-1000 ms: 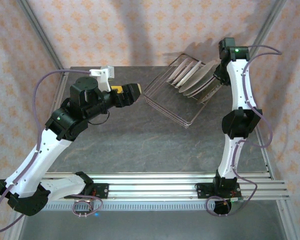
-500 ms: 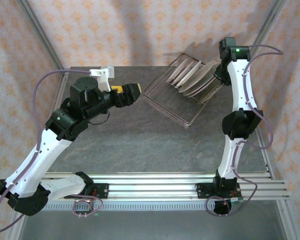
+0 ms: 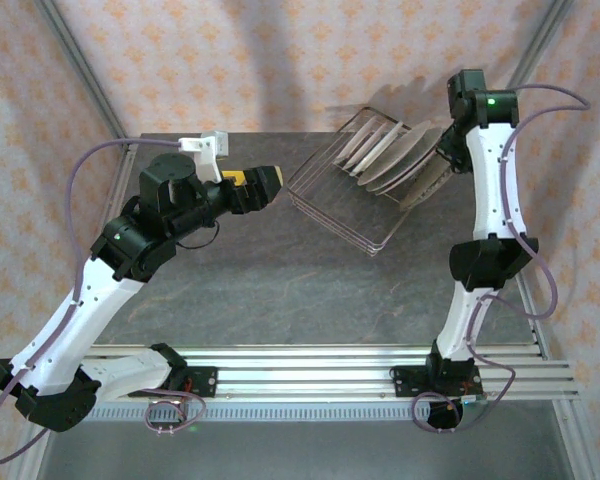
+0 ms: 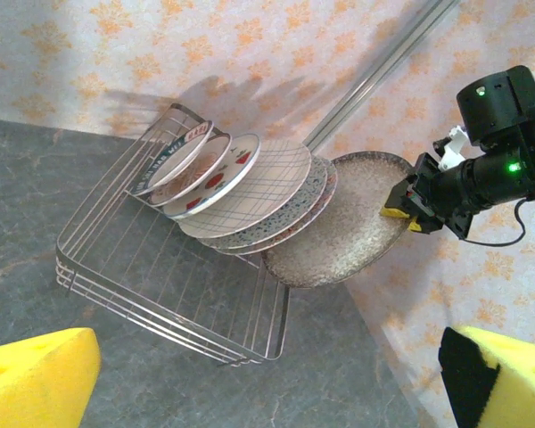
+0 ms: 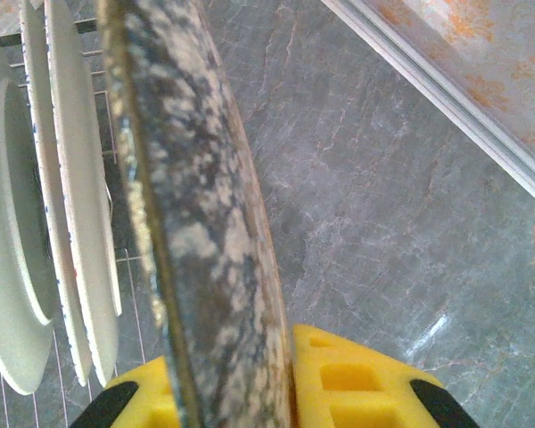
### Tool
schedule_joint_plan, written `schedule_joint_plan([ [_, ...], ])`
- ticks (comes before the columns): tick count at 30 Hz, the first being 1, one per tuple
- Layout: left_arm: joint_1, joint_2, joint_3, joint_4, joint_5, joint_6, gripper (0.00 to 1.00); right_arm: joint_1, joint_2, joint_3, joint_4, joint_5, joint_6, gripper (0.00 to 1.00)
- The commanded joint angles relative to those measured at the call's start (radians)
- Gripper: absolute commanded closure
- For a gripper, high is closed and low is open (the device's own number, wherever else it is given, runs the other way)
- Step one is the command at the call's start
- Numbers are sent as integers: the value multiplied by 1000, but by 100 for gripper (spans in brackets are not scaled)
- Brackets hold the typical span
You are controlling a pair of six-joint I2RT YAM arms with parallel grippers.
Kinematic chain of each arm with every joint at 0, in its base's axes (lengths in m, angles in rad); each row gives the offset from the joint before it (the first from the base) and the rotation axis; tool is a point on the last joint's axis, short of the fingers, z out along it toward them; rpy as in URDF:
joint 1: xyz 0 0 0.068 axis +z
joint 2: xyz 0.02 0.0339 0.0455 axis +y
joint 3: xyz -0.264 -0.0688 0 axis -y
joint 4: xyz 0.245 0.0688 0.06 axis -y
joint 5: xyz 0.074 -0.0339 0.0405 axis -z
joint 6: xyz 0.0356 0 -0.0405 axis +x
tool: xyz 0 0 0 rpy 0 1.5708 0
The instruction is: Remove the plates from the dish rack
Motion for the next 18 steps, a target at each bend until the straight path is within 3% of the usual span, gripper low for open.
schedule_joint_plan([
  [1, -7, -2, -16, 35, 12, 8, 2, 5, -101, 70, 46, 78, 26, 100],
  [18, -7, -13, -31, 42, 16, -29, 2, 5, -207, 58, -11, 64, 87, 100],
])
